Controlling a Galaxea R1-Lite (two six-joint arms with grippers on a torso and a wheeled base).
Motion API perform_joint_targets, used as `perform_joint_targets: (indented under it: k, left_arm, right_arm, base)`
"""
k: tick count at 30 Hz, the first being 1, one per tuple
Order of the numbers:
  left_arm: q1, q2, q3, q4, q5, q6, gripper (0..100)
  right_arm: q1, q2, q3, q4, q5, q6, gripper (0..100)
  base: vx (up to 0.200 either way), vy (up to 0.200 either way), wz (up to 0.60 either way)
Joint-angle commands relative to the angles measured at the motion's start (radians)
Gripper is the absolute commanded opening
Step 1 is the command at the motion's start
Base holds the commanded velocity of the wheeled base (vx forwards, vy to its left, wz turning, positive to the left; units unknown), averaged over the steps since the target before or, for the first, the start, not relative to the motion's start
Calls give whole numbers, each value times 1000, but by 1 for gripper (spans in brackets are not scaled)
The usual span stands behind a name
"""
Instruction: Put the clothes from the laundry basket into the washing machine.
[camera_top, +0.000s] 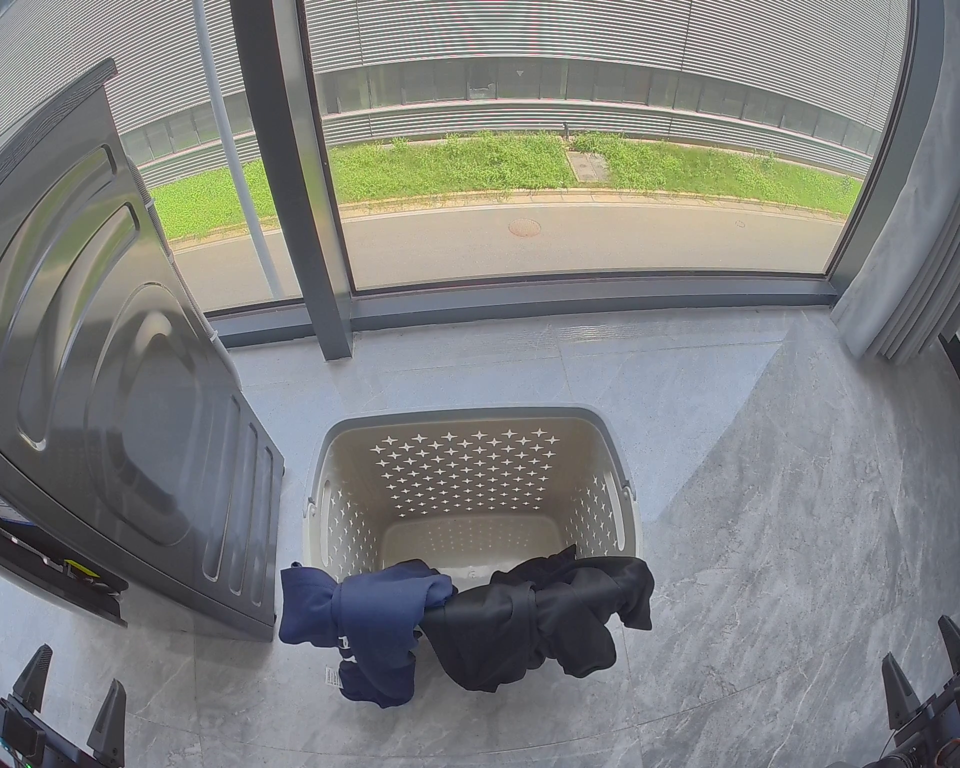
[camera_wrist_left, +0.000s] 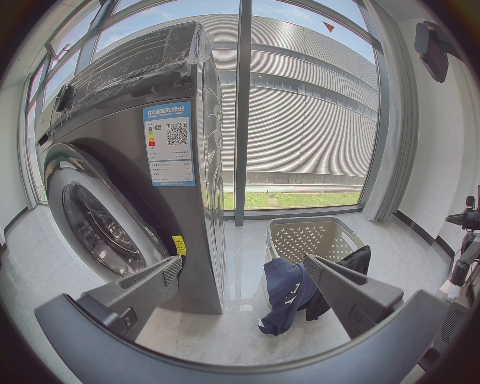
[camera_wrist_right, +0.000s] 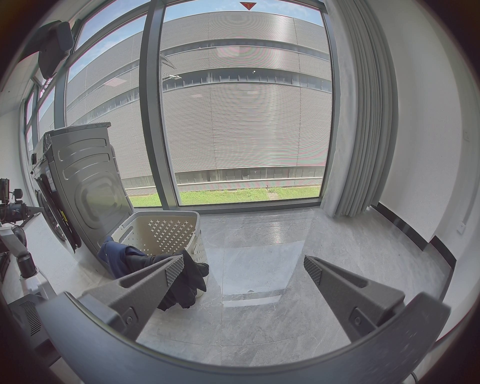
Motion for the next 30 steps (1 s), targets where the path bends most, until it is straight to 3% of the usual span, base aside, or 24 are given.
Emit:
perform_joint_targets:
  k: [1, 11, 20, 30]
  left_arm:
    - [0, -17, 18, 0, 1, 0, 100]
    - [0, -17, 18, 0, 1, 0, 100]
    - [0, -17, 18, 0, 1, 0, 100]
    - [0, -17, 18, 0, 1, 0, 100]
  right_arm:
    - [0, -18, 12, 0, 0, 0, 100]
    - [0, -18, 12, 0, 0, 0, 100]
    - [0, -18, 12, 0, 0, 0, 100]
    - [0, -18, 12, 0, 0, 0, 100]
  base:
    - [0, 0, 0]
    - [0, 0, 0]
    - [200, 0, 0]
    - [20, 0, 0]
